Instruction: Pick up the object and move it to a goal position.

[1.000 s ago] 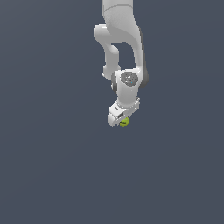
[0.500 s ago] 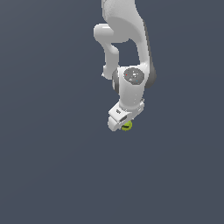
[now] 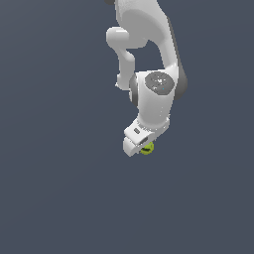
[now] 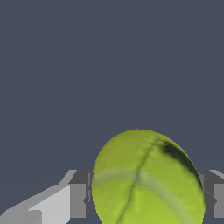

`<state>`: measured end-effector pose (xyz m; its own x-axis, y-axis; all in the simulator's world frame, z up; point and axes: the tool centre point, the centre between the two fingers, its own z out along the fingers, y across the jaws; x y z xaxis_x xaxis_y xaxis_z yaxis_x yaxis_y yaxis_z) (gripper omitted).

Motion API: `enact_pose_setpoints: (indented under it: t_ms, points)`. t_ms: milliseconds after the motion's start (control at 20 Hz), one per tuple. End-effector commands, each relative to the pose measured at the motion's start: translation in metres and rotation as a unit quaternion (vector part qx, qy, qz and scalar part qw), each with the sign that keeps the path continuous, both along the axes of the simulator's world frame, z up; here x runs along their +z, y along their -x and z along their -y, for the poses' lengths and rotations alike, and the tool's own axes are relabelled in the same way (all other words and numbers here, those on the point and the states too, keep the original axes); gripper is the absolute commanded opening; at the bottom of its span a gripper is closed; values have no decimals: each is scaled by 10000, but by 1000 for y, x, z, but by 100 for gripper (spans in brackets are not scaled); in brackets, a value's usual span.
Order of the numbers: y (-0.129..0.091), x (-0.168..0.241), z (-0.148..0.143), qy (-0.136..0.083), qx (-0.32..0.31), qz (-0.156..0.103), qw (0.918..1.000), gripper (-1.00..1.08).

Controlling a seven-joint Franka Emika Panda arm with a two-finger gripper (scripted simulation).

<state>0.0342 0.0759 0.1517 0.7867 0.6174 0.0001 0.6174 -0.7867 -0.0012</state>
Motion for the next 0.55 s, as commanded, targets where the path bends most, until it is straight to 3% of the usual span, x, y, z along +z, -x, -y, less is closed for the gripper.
enact_pose_setpoints:
  t_ms: [0, 500]
  points:
    - [-9, 7, -1, 2, 0, 3, 10000, -100]
    - [-22, 17, -2, 5, 1, 3, 10000, -100]
